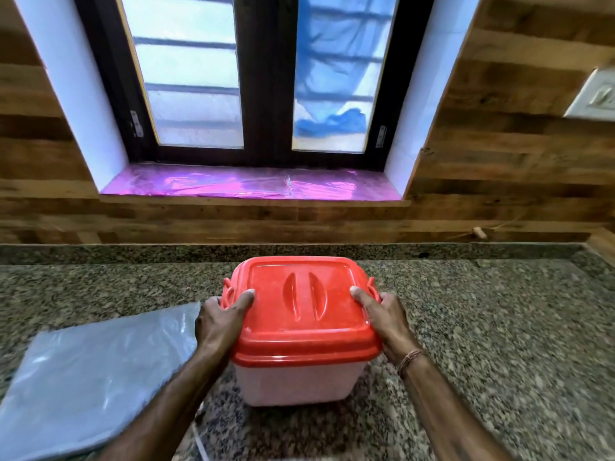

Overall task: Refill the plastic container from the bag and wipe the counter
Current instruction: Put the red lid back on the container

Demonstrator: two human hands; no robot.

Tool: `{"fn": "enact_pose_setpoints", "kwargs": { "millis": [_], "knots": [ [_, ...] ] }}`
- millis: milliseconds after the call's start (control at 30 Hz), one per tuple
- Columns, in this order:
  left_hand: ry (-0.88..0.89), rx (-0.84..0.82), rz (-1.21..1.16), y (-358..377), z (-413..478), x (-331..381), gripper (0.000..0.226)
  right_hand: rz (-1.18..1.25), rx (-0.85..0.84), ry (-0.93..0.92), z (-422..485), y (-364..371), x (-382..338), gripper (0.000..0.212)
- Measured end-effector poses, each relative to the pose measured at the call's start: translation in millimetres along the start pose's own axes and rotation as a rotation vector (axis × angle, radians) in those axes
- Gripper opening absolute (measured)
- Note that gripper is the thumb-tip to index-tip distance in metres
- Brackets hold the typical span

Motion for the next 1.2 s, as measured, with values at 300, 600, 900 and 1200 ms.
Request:
{"fn": "enact_pose_setpoints", "kwargs": {
  "millis": [300, 600, 900, 1200],
  "knots": [
    [0.014, 0.025, 0.028, 38.8, 98.5, 76.3, 0.06, 0.092, -0.003, -0.068, 121.0, 30.4, -55.3, 0.042],
    [-0.009, 0.066, 0.056, 80.7, 178.9, 98.3, 0.055, 0.102, 0.003, -0.052, 212.1, 58.1, -66.8, 0.036],
    [-0.018, 0.056, 0.043, 86.7, 196.0, 93.5, 0.057, 0.106, 0.052, -0.012, 226.6, 66.9, -53.8, 0.064],
    [0.075, -0.025, 0.093, 48.6, 154.3, 66.1, 0.089, -0.402, 0.31, -0.338, 151.4, 68.5, -92.4, 0.077]
  ]
}}
Point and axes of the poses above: each hand's wrist, its own z-axis towards the middle knuckle, its own y-axis out of the palm, x = y × z, the point moved 4 cm from there along z, towards the middle knuckle, and after that the axes turned 5 degrees about -y, right-handed, at the moved point
